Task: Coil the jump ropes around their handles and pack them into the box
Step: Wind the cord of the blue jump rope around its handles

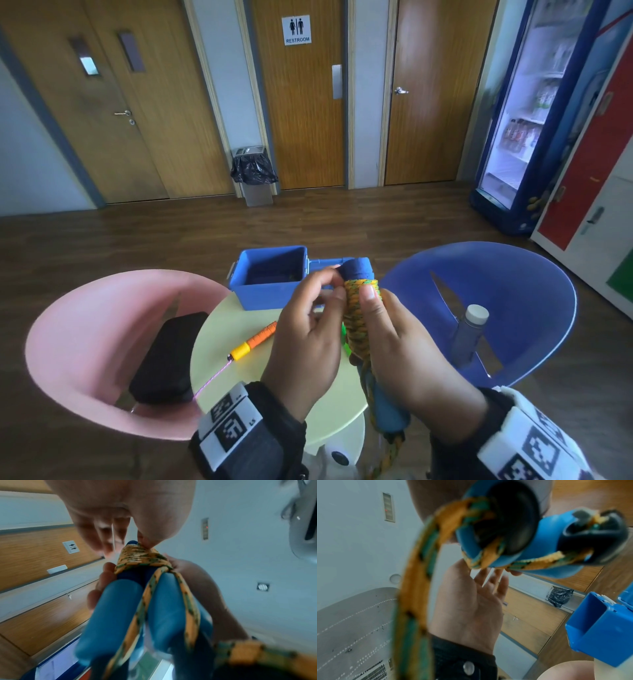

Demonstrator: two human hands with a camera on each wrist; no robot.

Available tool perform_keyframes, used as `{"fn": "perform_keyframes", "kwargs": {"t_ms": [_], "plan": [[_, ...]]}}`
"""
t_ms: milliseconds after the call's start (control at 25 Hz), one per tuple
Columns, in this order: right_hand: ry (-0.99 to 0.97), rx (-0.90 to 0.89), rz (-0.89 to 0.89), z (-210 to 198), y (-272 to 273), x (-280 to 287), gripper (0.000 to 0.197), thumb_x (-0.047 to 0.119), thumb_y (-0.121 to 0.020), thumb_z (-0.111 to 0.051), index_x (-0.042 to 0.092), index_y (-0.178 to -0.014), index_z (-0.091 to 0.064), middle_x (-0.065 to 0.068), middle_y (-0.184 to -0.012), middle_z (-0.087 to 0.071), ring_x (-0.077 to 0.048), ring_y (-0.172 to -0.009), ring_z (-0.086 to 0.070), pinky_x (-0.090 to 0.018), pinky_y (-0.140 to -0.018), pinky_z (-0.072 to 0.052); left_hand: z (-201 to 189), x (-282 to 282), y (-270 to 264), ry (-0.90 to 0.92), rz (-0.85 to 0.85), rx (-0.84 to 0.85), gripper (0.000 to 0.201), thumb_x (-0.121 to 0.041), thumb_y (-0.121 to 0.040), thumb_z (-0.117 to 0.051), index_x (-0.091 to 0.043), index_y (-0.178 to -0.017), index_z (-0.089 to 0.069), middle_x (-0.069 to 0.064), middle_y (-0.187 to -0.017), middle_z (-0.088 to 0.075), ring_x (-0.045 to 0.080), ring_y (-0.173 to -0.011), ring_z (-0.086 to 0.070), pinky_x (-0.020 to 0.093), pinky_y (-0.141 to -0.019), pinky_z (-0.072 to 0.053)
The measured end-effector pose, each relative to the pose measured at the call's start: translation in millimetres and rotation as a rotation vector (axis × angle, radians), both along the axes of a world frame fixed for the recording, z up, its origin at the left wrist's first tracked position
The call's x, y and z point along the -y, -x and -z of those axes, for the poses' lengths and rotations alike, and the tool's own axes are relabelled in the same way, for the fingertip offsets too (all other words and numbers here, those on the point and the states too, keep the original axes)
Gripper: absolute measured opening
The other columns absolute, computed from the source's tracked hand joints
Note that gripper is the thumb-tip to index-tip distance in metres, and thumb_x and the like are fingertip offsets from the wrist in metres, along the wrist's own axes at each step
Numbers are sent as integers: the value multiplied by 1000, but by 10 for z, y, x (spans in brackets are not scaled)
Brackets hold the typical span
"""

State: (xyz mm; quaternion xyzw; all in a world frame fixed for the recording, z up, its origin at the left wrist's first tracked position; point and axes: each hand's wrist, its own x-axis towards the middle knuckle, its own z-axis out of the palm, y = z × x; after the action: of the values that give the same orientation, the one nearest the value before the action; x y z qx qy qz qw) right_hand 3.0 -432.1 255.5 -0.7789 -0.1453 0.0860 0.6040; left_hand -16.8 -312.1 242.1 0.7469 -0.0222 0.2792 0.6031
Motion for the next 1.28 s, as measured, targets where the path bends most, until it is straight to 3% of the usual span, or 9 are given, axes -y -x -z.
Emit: {"fn": "perform_keyframes", "kwargs": {"t_ms": [120, 280, 440, 640, 800, 880, 960, 1120, 1280], "plan": [[15, -18, -6, 23, -74, -20, 90, 99, -62, -22, 22, -94, -56, -6, -80, -70, -25, -76, -69, -54, -77, -55, 15, -79, -70, -67, -163, 46, 8, -16, -91, -69, -23, -92, -72, -6, -98, -68, 19, -87, -64, 24, -77, -50], [67, -14, 17, 10, -89, -39, 77, 91, -72, -20, 24, -92, -53, -5, -80, -68, -25, -77, -68, -53, -78, -55, 9, -71, -89, -229, -221, 103, 7, -16, -93, -67, -21, -90, -70, -9, -87, -65, 17, -80, -60, 21, -71, -46], [210, 89, 47, -47, -30, -63, 58, 73, -84, -20, 22, -91, -47, 2, -76, -61, -18, -74, -62, -43, -74, -52, 71, -16, -109, -276, -243, 93, 12, -25, -95, -50, -20, -95, -61, -11, -88, -58, 13, -85, -59, 29, -73, -49], [290, 141, 68, -114, -13, -60, 47, 60, -95, -23, 20, -94, -47, 8, -74, -58, -7, -71, -56, -33, -68, -44, 42, 11, -123, -177, -214, 40, 14, -25, -91, -47, -21, -92, -61, -7, -91, -64, 15, -87, -62, 39, -74, -52], [242, 83, 48, -40, -90, -90, 51, 64, -95, -26, 19, -88, -49, 3, -74, -61, -15, -70, -58, -38, -72, -50, 62, -12, -120, -179, -208, 1, 14, -25, -88, -47, -19, -86, -59, -4, -83, -62, 15, -79, -60, 35, -69, -51], [163, 24, 27, 27, -118, -137, 63, 76, -87, -29, 18, -87, -53, -3, -75, -66, -25, -73, -64, -48, -78, -54, 99, -48, -96, -227, -245, 7, 14, -23, -88, -47, -18, -82, -57, -6, -79, -59, 11, -75, -57, 25, -65, -45], [98, -59, -3, 69, -121, -164, 74, 82, -75, -31, 15, -90, -58, -6, -76, -68, -29, -75, -67, -53, -80, -55, 149, -79, -62, -268, -270, 34, 14, -22, -88, -47, -17, -78, -55, -5, -74, -56, 12, -72, -54, 24, -62, -42], [-1, -214, -75, 36, -145, -152, 67, 62, -97, -39, -1, -95, -62, -10, -67, -65, -30, -63, -64, -51, -75, -58, 209, -151, -62, -297, -274, 49, 14, -16, -89, -47, -15, -76, -53, -3, -74, -52, 12, -72, -52, 26, -64, -41], [-43, -358, -102, -38, -133, -130, 64, 57, -99, -38, -3, -94, -60, -20, -70, -63, -33, -58, -62, -42, -60, -55, 226, -186, 4, -350, -221, 58, 13, -15, -92, -47, -12, -86, -58, -1, -82, -52, 12, -80, -54, 26, -69, -44]]}}
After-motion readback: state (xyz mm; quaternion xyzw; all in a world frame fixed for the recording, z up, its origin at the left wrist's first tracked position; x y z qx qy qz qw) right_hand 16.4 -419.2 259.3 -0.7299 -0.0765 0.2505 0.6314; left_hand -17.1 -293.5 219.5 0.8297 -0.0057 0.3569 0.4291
